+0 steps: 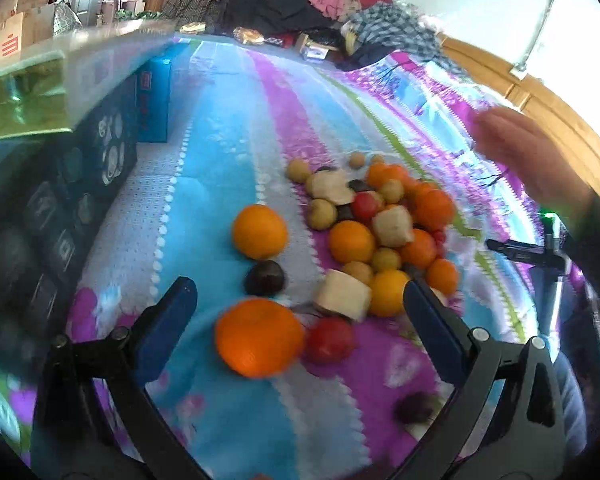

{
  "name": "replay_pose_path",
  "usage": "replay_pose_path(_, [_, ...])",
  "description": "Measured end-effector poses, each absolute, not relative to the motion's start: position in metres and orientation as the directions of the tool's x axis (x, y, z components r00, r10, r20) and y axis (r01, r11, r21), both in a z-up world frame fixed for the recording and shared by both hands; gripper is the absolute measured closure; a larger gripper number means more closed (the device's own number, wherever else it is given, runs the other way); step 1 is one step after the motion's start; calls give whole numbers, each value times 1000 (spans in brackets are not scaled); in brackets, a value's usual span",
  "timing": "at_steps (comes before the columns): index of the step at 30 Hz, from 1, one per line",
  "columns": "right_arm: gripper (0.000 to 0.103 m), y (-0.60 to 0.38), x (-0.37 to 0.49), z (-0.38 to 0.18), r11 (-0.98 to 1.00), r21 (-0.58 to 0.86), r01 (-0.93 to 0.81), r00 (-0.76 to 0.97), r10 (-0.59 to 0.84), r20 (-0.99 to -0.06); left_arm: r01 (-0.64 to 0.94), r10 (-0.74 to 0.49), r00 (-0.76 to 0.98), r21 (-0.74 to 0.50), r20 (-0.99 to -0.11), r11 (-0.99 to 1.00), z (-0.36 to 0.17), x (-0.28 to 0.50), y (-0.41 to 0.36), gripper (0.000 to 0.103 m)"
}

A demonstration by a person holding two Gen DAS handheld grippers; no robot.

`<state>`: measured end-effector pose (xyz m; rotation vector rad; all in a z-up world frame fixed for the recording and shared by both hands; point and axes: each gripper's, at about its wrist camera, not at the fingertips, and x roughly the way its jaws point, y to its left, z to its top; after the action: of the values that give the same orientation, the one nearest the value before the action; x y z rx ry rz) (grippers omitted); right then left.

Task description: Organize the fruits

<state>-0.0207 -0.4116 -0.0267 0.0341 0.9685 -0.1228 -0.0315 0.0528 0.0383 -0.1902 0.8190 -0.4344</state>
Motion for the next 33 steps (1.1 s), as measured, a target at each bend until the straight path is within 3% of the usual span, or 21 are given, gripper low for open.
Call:
replay_pose_path(6, [0,-412,-21,-26,992,-26,119,561,-89,-823,325,-405,558,-258,-724,910,48,-67,38,0])
replay_pose_path(15, [0,-413,-20,-27,993,-16,120,559,-81,-825,164,-317,580,-274,-750,948,44,-41,68,2])
replay_pose_path(24, [0,-412,-20,-27,993,-23,120,561,-87,-824,164,-286,543,-234,-790,958,23,-28,57,3])
replay_pose_path(26, [0,-412,-20,-27,993,-24,120,560,-87,-824,177,-282,539,-221,-793,959,23,-26,52,13])
replay_pose_path(29, [0,-412,-21,-27,993,-24,120,560,-88,-824,185,-290,533,-226,-795,957,24,-24,50,21])
replay_pose_path(33, [0,-411,-12,-28,994,-29,107,549,-84,-831,192,-294,531,-226,-795,955,23,-22,50,23])
